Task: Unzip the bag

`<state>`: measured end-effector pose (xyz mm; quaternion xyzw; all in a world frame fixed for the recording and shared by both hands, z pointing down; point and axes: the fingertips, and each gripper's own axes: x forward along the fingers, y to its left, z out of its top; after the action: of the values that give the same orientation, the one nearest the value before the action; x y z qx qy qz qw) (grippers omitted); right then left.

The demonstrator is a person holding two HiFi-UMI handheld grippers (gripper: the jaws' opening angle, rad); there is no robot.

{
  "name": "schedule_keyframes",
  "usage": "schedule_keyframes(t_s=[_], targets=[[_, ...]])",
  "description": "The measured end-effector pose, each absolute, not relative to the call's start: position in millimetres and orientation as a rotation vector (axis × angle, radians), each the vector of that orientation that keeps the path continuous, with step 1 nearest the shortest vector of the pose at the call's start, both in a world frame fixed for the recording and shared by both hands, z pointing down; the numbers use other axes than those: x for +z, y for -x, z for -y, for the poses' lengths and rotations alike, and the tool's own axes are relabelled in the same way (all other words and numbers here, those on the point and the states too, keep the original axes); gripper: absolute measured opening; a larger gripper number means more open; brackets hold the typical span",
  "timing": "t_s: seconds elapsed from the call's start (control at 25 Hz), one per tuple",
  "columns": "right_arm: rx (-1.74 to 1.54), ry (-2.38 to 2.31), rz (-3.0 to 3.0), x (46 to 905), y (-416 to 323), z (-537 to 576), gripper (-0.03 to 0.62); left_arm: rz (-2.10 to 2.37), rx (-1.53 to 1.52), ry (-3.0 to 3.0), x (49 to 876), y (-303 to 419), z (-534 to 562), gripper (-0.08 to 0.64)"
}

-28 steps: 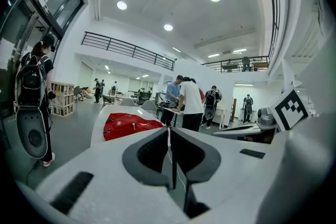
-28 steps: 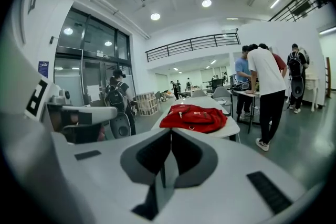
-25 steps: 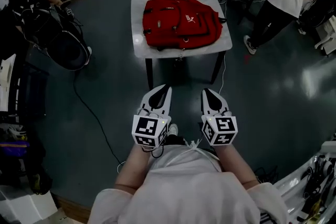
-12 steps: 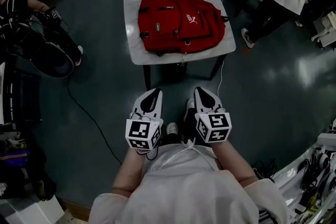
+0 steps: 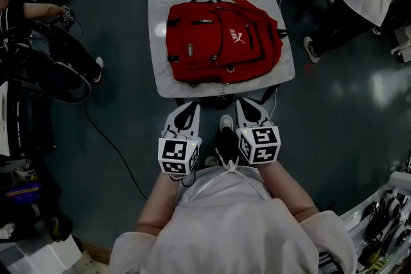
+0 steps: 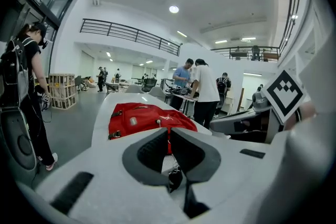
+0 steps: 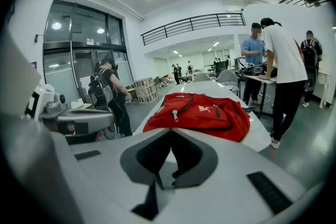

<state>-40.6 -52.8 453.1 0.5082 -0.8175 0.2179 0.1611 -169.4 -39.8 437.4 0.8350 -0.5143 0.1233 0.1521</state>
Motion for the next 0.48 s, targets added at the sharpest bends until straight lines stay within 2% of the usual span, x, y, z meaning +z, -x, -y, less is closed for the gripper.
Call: schedule_keyframes(t_s=[0.48], targets=[[0.849, -1.22, 2.215, 532.7, 41.9, 127.9, 0.028, 1.428, 0.464, -2.278, 501.8, 142.8, 135.5, 0.031]])
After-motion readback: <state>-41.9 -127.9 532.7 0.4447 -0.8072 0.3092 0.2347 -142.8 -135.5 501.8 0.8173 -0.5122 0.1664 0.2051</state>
